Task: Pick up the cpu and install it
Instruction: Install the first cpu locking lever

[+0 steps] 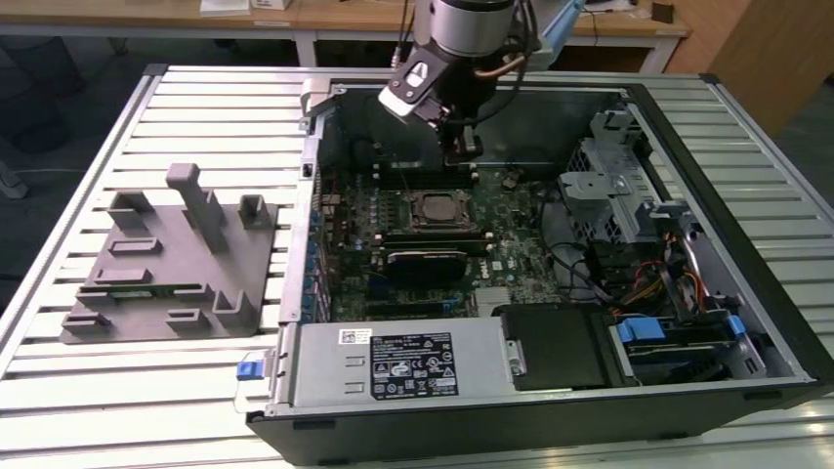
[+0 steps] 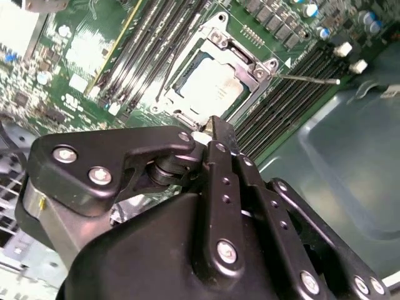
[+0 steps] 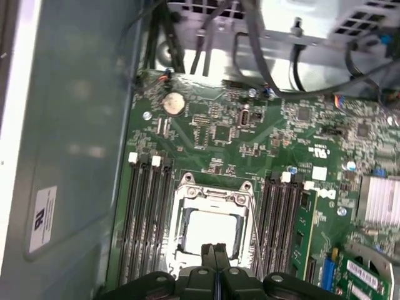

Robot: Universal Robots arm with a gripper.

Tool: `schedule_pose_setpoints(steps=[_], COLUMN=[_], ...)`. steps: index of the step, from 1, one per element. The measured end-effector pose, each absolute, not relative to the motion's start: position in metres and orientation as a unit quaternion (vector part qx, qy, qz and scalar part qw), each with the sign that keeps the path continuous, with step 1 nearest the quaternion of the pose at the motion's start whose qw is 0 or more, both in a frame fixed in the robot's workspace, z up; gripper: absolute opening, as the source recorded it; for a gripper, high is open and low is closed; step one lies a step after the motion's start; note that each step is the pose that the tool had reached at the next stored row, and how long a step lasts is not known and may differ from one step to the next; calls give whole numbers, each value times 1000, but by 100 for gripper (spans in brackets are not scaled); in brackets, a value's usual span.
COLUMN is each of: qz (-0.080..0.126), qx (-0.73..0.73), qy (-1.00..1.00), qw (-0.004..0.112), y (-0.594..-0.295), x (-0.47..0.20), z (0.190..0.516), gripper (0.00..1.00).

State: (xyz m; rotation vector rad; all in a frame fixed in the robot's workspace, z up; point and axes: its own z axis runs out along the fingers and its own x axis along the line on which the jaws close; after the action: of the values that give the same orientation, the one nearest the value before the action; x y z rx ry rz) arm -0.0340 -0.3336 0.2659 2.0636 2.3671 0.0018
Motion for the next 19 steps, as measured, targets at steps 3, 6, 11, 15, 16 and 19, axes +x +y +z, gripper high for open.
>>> schedule_pose_setpoints(steps=[3, 6, 11, 15, 16, 19], qz=[0, 0, 0, 0, 0, 0], qx=[636, 615, 591, 562, 555, 533], qy=[772, 788, 807, 827, 832, 846], qw=[1, 1, 1, 1, 1, 1], y=[-334, -334, -334, -334, -334, -334], x=[-34, -34, -34, -34, -34, -34], z=[266, 265, 265, 265, 265, 265], gripper=[11, 11, 11, 11, 11, 11])
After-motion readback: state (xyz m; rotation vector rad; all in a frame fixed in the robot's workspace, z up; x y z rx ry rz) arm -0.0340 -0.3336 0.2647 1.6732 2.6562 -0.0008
